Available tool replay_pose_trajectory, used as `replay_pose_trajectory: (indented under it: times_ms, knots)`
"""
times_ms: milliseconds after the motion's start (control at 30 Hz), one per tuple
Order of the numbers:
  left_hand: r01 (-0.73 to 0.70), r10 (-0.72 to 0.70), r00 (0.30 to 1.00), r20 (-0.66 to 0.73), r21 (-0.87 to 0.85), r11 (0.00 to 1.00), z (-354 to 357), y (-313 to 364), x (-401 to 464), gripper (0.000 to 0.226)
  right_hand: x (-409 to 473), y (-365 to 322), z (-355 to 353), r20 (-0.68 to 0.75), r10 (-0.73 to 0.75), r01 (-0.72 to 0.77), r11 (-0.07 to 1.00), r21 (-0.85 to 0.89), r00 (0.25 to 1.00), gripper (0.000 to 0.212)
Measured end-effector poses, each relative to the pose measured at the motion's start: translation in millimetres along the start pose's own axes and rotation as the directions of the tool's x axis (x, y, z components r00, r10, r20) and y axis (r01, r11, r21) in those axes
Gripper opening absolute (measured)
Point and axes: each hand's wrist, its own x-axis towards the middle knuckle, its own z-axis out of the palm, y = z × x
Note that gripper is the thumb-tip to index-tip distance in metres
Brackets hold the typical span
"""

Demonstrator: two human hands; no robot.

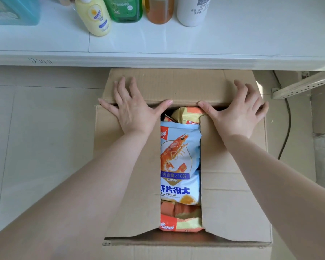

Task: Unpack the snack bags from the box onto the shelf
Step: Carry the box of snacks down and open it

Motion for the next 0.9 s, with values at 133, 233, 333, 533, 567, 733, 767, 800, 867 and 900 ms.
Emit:
replay_pose_trajectory:
  times_ms: [133, 233, 333, 533, 567, 733, 767, 800, 867, 900]
  knots:
    - [0.017, -0.010, 0.998, 0.065, -0.113, 0.993, -9.8, -3.5, 1.0, 0.112, -1.8, -2.2, -5.5, 0.042, 0.001, -0.001, 1.000, 0.002, 0.999, 0.109]
    - [0.062, -0.042, 0.992, 0.120, -0.167, 0.984, -23.7, -12.2, -21.2, 0.112, -17.4, -5.5, -18.9, 0.035, 0.013, -0.014, 0.999, 0.048, 0.999, 0.105]
    - [0.178, -0.154, 0.976, 0.157, -0.157, 0.971, -37.5, -28.7, -72.1, 0.115, -53.8, -25.5, -32.2, 0.074, -0.076, 0.064, 0.987, 0.148, 0.994, 0.084]
    - [0.513, -0.450, 0.846, 0.285, -0.204, 0.834, -61.8, -67.6, -135.0, 0.114, -103.3, -90.7, -34.4, 0.393, -0.189, 0.141, 0.979, 0.149, 0.900, 0.056]
    - [0.538, -0.463, 0.830, 0.312, -0.226, 0.812, -63.9, -71.8, -136.7, 0.113, -104.7, -96.4, -33.8, 0.422, -0.154, 0.112, 0.986, 0.123, 0.893, 0.054]
    - [0.510, -0.337, 0.830, 0.444, -0.362, 0.780, -82.8, -83.5, -139.2, 0.109, -120.0, -113.6, -43.6, 0.443, -0.072, -0.034, 0.973, 0.227, 0.893, 0.035]
    - [0.500, -0.297, 0.832, 0.469, -0.400, 0.768, -88.1, -84.8, -140.9, 0.109, -124.2, -114.9, -46.3, 0.463, -0.056, -0.128, 0.926, 0.355, 0.885, 0.030]
    - [0.504, -0.261, 0.821, 0.508, -0.427, 0.751, -94.1, -86.8, -142.7, 0.110, -130.3, -117.6, -50.4, 0.521, -0.051, -0.247, 0.838, 0.486, 0.852, 0.031]
    - [0.525, -0.194, 0.784, 0.589, -0.464, 0.713, -105.5, -90.4, -148.6, 0.116, -145.5, -125.5, -63.1, 0.654, -0.064, -0.485, 0.617, 0.619, 0.753, 0.049]
    - [0.529, -0.158, 0.774, 0.613, -0.490, 0.693, -115.0, -92.1, -151.3, 0.118, -153.5, -129.4, -68.7, 0.697, -0.083, -0.570, 0.512, 0.643, 0.712, 0.049]
